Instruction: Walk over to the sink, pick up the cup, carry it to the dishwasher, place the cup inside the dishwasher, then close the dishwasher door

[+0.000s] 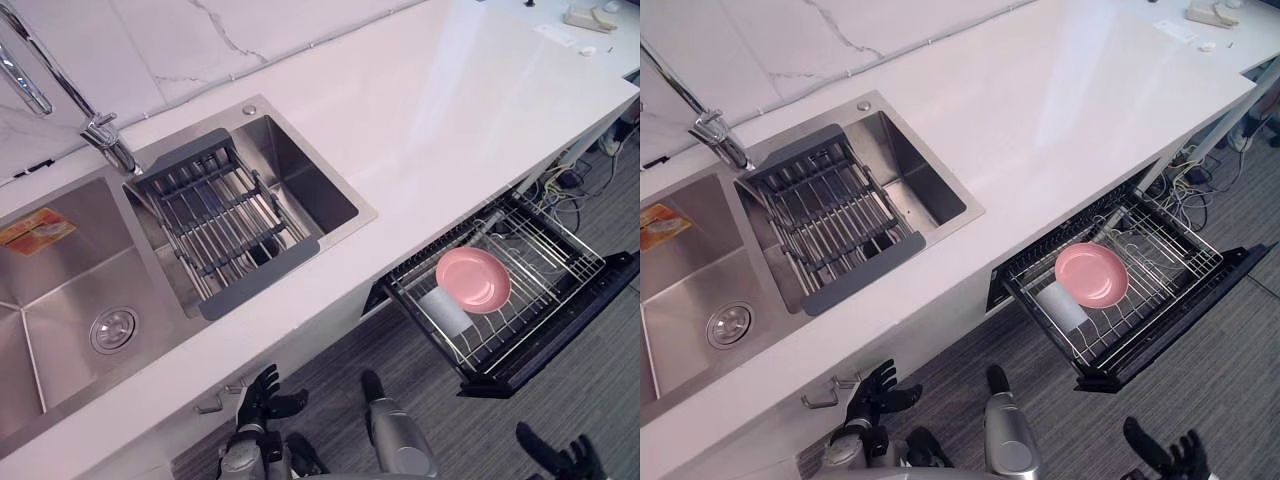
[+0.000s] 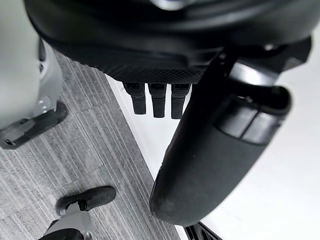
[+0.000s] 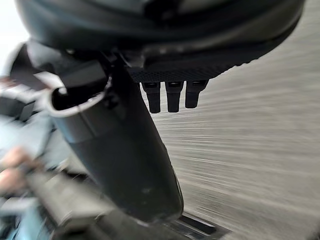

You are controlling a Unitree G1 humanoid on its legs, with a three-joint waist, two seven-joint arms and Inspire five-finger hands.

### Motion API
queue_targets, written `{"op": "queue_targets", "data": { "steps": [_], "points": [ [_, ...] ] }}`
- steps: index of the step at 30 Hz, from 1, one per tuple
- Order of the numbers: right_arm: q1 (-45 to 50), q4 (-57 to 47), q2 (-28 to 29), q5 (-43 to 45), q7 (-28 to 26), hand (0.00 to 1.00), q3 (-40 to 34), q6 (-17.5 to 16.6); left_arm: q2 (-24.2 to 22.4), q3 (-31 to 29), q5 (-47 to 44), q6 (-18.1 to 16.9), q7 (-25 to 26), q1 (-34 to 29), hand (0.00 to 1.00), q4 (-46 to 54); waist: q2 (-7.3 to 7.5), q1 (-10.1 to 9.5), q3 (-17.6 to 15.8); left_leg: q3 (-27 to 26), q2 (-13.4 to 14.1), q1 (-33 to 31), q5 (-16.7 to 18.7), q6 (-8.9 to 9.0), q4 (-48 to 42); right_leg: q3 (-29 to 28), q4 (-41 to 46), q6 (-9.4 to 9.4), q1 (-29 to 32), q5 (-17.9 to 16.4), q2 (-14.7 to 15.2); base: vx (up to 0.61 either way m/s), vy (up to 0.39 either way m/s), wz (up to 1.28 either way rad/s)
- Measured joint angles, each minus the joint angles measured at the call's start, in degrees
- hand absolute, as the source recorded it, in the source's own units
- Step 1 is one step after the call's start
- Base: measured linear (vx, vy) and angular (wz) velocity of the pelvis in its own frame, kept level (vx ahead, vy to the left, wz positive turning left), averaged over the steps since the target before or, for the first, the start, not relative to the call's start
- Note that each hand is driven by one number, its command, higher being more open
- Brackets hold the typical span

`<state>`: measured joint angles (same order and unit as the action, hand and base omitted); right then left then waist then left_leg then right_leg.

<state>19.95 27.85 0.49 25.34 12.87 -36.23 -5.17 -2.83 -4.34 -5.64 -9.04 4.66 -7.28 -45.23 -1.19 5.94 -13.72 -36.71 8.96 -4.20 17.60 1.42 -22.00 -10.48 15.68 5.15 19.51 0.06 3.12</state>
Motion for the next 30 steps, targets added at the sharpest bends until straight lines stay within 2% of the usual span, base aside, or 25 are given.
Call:
{"op": "queue_targets", "data": {
  "steps": [5, 9, 10, 13, 15, 20, 23, 30],
  "points": [
    [-8.7, 1.2, -2.3, 11.5, -2.7, 0.90, 1.2, -0.2, 0.2, -0.8, -0.1, 0.0, 0.2, 0.6, 0.90, 0.2, -0.98, -0.60, -1.5, 0.9, -0.3, -2.9, -1.2, -0.01, -0.3, 0.8, 0.9, -0.21, 2.8, 0.1, 0.5, 0.02, -0.006, 0.11],
    [-14.7, 0.8, -6.6, 15.3, -2.0, 0.90, 4.2, -0.7, 0.4, 0.0, -0.1, -0.1, 0.0, 1.7, 0.90, 2.5, -1.41, -1.72, -4.2, 1.7, -0.9, -5.1, -2.0, -0.77, -0.3, 1.3, 1.4, 0.60, 4.7, 0.6, 1.4, 0.02, 0.015, 0.15],
    [-15.6, -0.8, -7.6, 16.2, -1.5, 0.90, 5.5, -0.8, 0.4, 0.6, -0.1, -0.1, -0.1, 2.4, 0.90, 2.6, -1.90, -1.87, -4.9, 2.2, -1.2, -5.8, -2.1, -0.92, -0.3, 1.6, 1.4, 0.71, 5.2, 0.7, 1.7, 0.00, 0.012, 0.13],
    [-17.7, -4.2, -10.1, 16.1, -0.7, 0.90, 10.6, -0.8, 0.5, 1.9, -0.1, -0.2, -0.1, 3.3, 0.90, 2.8, -2.80, -2.14, -6.0, 3.1, -1.4, -6.7, -2.4, -1.20, -0.3, 2.4, 1.4, 0.82, 5.5, 0.8, 2.1, 0.01, 0.008, 0.18],
    [-21.3, -6.8, -12.9, 15.8, -0.3, 0.90, 17.0, -0.7, 0.7, 3.1, -0.2, -0.3, -0.3, 4.4, 0.90, 3.2, -3.75, -3.34, -6.7, 4.1, -1.5, -7.5, -3.1, -1.28, 0.1, 3.4, 0.9, 0.66, 5.7, 1.1, 2.5, -0.02, -0.037, 0.23],
    [-29.6, -7.0, -17.3, 15.5, 0.3, 0.90, 23.7, 0.8, 1.3, 3.7, -0.4, -0.5, -0.3, 5.0, 0.90, 4.2, -4.83, -5.12, -7.3, 6.4, -1.8, -8.7, -5.8, -0.85, 2.7, 5.9, -0.8, -0.18, 5.7, 2.2, 2.6, 0.00, -0.068, 0.24],
    [-33.4, -8.1, -20.9, 10.6, 0.8, 0.90, 29.5, 1.4, 3.0, 3.6, -1.2, -1.4, 0.1, 4.9, 0.90, 4.2, -4.83, -5.16, -7.4, 8.2, -1.8, -8.6, -8.0, -0.37, 4.4, 7.2, -0.8, -0.87, 5.5, 3.0, 2.5, 0.04, -0.110, 0.25],
    [-35.6, -1.8, -25.1, -0.1, -0.9, 0.90, 32.3, 1.4, 4.1, 4.0, -1.2, -2.4, 0.3, 5.2, 0.90, 4.0, -4.49, -4.29, -7.6, 11.8, -2.3, -8.5, -9.2, -0.23, 5.8, 9.5, -4.2, -1.45, 2.8, 4.1, 2.6, -0.04, -0.058, 0.15]
  ]
}}
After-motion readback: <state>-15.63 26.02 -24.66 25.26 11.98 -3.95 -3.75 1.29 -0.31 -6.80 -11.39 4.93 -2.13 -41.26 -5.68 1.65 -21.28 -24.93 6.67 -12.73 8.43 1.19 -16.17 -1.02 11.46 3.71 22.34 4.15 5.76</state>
